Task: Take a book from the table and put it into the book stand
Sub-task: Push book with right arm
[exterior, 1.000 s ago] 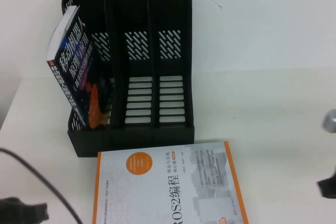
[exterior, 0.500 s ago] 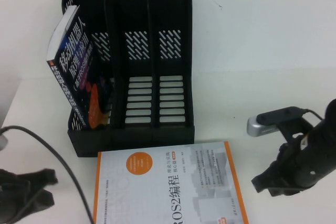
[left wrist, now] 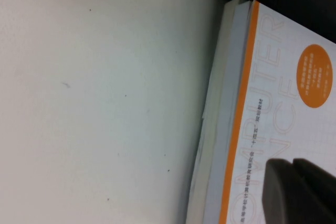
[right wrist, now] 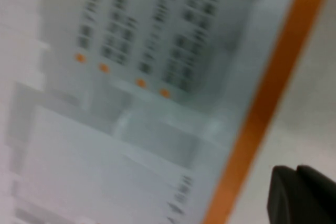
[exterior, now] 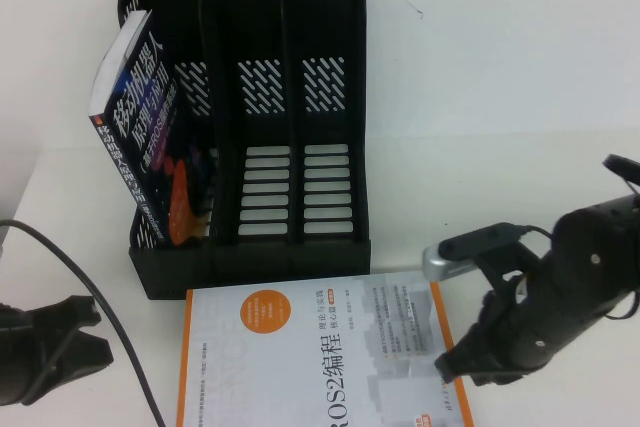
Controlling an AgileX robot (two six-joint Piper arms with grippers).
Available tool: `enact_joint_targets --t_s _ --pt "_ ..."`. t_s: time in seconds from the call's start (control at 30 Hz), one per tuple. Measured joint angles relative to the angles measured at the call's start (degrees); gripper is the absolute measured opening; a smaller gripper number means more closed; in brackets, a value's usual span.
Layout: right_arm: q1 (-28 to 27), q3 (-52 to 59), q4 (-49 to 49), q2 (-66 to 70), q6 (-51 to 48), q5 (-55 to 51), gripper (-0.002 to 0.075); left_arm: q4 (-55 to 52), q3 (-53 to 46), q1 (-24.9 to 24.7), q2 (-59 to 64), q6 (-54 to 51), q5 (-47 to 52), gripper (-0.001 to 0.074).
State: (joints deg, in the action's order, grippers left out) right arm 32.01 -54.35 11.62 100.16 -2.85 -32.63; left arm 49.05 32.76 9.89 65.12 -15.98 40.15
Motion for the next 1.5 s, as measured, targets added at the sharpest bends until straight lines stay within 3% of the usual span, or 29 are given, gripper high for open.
enact_joint_targets --t_s 0.33,0.63,1.03,1.5 --pt "3.8 -6.5 2.1 2.3 0.0 -1.2 0.0002 0.2 0.0 0.0 0.1 -0.3 0.0 -0.0002" --pt "4.0 -8.1 4.6 4.7 0.0 -2.1 0.0002 0.3 0.0 0.0 0.1 -1.3 -1.4 -0.0003" --pt "7.1 -8.6 6.9 5.4 -1.3 0.2 0.0002 6.8 0.0 7.1 2.6 -7.5 1.9 -0.0002" --pt "8.5 -13.2 7.5 7.0 -1.5 -1.3 0.0002 10.5 0.2 9.3 5.5 -13.7 6.6 -0.0002"
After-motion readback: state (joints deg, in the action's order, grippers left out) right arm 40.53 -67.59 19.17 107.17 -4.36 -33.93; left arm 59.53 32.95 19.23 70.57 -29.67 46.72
